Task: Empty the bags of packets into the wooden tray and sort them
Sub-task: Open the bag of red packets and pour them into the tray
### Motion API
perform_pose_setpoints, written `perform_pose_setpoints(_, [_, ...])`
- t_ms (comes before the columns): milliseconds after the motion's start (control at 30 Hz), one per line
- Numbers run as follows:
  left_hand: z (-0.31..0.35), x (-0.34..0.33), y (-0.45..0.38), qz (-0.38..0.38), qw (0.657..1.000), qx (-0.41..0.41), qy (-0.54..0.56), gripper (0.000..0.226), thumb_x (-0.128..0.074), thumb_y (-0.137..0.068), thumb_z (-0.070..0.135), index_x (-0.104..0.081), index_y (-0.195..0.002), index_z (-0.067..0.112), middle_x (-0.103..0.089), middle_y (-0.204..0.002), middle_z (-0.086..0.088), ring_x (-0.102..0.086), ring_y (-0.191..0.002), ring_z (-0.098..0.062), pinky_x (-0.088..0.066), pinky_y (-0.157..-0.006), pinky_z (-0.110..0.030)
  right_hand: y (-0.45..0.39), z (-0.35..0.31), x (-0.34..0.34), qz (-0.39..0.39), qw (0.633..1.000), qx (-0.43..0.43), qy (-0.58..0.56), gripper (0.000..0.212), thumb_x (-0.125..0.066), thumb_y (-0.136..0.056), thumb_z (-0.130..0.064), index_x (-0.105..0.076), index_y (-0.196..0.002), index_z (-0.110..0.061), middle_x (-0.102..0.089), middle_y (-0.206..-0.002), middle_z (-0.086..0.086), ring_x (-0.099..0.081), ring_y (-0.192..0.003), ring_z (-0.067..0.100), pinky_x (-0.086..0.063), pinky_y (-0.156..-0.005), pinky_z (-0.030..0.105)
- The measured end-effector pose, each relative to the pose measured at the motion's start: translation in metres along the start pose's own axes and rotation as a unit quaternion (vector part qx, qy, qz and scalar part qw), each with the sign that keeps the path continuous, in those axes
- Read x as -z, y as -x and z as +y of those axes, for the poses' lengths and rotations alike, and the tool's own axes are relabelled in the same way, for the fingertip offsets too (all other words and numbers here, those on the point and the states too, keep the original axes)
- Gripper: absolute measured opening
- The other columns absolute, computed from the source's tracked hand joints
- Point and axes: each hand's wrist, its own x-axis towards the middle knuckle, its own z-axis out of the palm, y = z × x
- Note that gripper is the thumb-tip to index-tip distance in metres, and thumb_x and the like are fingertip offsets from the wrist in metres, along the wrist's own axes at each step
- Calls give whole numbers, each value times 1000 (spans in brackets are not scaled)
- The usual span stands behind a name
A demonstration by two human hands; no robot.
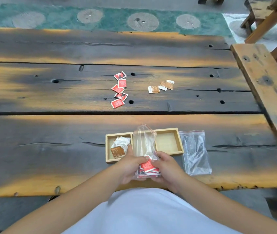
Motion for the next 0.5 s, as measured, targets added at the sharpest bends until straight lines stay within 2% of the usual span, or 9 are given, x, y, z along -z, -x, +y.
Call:
perform_pose_setpoints(133, [3, -2, -2, 4, 999, 13, -33, 57, -60, -92, 18, -31, -133, 46, -71, -112, -6, -74, -76, -23, -58, -58, -35, -11, -6, 8, -11, 999, -42, 12, 18, -55, -95, -12, -63, -111, -17, -73, -95, 9, -69, -83, 20, -54, -61, 28])
perform_pose_setpoints(200, [7, -4, -1, -1, 999, 36, -40, 46, -58, -93, 22, -36, -126, 46, -72, -108, -6, -73, -75, -19, -59, -55, -33, -17, -9, 11, -18, 998, -65, 16, 19, -55, -95, -13, -63, -113, -11, -72, -92, 10, -68, -77, 19, -52, -56, 25])
perform_pose_setpoints(300, [11, -4, -4, -13, 996, 89, -17, 20, -52, -97, 24, -48, -115, 31, -72, -101, -8, -73, -77, -19, -57, -52, -28, -23, -15, 17, -22, 995, -96, 24, 22, -55, -93, -11, -64, -112, -6, -69, -83, 9, -64, -62, 15, -45, -43, 20])
perform_pose_setpoints(400, [16, -4, -9, -43, 988, 147, 35, 30, -45, -99, 27, -54, -119, 7, -74, -103, -14, -74, -86, -23, -58, -51, -24, -29, -23, 22, -36, 992, -120, 33, 22, -55, -93, -15, -66, -108, -3, -69, -79, 10, -61, -54, 13, -41, -38, 17])
perform_pose_setpoints(500, [21, -2, -13, -48, 980, 172, 84, 34, -44, -99, 25, -57, -117, -1, -75, -87, -16, -75, -70, -21, -59, -50, -24, -34, -34, 25, -43, 989, -136, 51, 25, -55, -93, -18, -65, -109, -1, -71, -78, 12, -62, -49, 13, -38, -34, 15])
